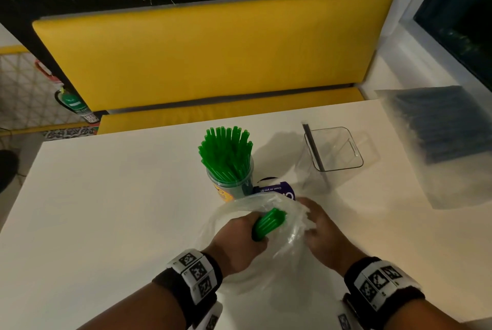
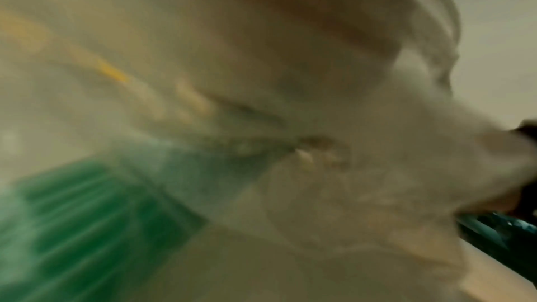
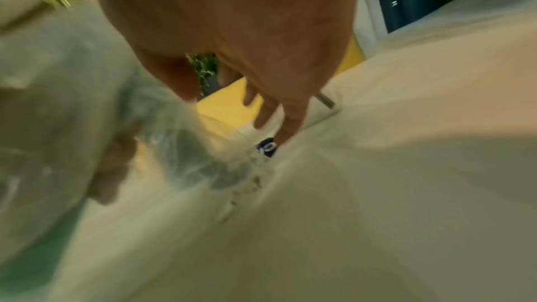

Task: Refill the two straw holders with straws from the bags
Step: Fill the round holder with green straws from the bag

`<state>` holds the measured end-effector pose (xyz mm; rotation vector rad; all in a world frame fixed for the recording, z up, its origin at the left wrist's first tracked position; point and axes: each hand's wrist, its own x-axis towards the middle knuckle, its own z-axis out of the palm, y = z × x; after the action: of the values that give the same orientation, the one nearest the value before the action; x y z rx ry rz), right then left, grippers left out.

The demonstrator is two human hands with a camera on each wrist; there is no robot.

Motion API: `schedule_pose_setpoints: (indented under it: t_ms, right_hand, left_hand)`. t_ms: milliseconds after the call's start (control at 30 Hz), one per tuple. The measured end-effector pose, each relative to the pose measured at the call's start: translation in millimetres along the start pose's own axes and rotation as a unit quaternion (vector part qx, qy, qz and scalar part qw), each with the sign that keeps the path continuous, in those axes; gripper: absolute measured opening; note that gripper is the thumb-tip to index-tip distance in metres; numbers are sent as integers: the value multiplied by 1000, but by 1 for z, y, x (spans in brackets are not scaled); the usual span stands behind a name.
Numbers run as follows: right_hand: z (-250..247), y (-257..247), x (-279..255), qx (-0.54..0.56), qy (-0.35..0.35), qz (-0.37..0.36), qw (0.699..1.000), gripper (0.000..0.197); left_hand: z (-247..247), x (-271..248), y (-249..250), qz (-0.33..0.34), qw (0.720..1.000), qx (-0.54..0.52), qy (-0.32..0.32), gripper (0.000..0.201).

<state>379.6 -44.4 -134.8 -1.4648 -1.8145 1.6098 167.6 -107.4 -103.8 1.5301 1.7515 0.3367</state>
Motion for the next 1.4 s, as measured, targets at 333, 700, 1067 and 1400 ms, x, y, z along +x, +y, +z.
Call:
schedule_pose_setpoints:
  t_ms: [333, 700, 1067, 1400]
  right_hand:
    - [8, -3, 0, -95, 136, -122, 979, 24]
    - [-3, 13, 13, -472, -16, 76, 878, 29]
    - [13, -129, 1, -389, 79, -156, 904, 35]
    - [33, -121, 67, -401, 17, -215, 890, 29]
  left_hand:
    - [-29, -12, 5, 48, 993, -106, 9, 26]
    - [-137, -47, 81, 207, 837, -464, 206, 23]
    - [-184, -38, 91, 160, 814, -464, 312, 25]
    - [-188, 33, 62, 29, 749, -538, 386, 12]
